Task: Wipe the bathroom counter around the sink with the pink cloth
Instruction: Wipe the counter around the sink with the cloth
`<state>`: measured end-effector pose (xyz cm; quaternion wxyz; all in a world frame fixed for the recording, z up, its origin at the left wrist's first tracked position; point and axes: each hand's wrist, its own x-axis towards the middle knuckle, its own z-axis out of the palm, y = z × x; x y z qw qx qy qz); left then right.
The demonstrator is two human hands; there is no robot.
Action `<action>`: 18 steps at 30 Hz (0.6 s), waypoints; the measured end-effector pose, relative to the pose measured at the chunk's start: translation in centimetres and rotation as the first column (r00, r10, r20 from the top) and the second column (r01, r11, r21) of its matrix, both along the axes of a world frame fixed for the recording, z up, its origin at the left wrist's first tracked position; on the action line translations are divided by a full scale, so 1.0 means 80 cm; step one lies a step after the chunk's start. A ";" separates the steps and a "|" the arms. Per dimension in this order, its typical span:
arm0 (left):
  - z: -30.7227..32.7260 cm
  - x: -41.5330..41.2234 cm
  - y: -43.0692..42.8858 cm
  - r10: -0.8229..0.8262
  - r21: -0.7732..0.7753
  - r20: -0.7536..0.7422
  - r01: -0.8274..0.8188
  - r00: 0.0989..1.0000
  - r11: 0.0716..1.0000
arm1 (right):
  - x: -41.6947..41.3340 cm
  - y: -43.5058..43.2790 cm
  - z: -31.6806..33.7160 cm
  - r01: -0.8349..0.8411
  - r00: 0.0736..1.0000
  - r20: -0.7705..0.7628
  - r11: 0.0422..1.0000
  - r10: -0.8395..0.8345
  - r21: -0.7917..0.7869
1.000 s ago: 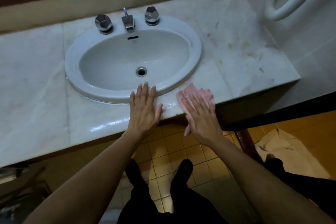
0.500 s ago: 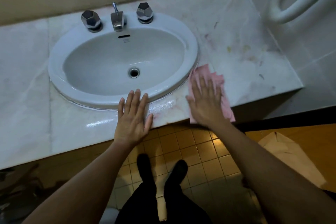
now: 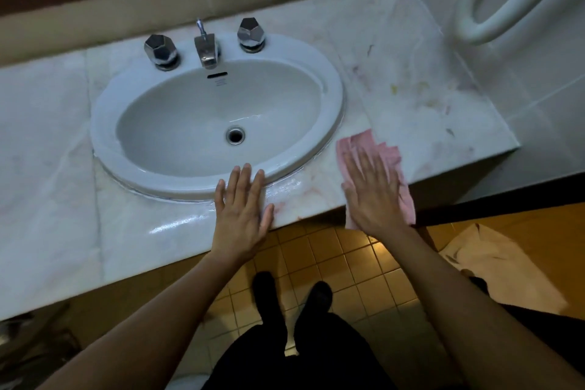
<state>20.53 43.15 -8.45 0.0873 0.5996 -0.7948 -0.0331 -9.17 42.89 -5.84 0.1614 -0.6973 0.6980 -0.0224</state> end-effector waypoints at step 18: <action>0.002 -0.270 -0.104 -0.177 0.088 -0.166 0.193 0.970 0.977 | -0.209 -0.062 0.004 -0.077 0.996 -0.044 0.996 0.079 0.045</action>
